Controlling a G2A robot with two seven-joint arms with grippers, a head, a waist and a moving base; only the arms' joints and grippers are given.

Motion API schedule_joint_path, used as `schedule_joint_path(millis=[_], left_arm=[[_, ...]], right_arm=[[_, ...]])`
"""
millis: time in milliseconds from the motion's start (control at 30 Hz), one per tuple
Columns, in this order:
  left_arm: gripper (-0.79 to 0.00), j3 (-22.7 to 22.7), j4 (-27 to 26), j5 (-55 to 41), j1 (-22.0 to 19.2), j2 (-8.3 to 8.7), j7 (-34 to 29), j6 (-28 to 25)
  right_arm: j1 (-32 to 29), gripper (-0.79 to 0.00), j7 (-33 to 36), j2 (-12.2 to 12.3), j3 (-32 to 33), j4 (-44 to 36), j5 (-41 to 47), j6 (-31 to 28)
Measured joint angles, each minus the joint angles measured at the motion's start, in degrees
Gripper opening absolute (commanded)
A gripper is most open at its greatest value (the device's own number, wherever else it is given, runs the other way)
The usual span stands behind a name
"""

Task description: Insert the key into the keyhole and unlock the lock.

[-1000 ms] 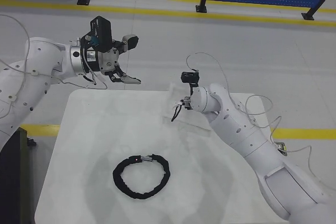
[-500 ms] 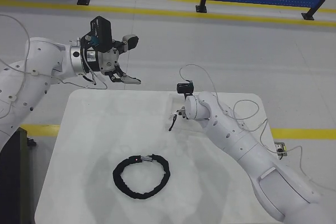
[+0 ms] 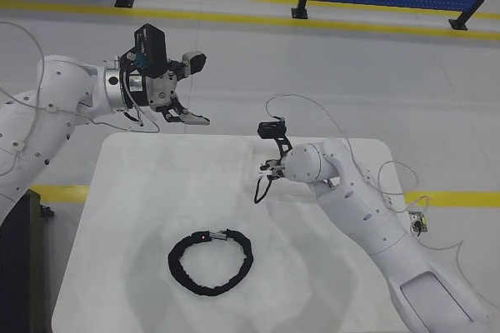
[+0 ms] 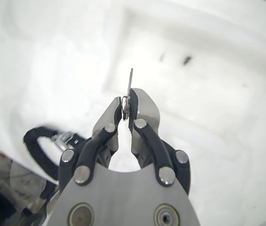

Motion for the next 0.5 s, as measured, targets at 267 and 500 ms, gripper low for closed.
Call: schedule_joint_path(millis=[267, 500], left_arm=[[0.000, 0.00, 0.00, 0.00, 0.00, 0.00, 0.00, 0.00], [0.000, 0.00, 0.00, 0.00, 0.00, 0.00, 0.00, 0.00]], right_arm=[[-9.89, -0.785, 6.01, 3.08, 10.34, -13.96, 9.61, -12.50], [-20.04, -0.785, 9.85, 5.58, 22.15, -23.31, 19.31, -17.02]])
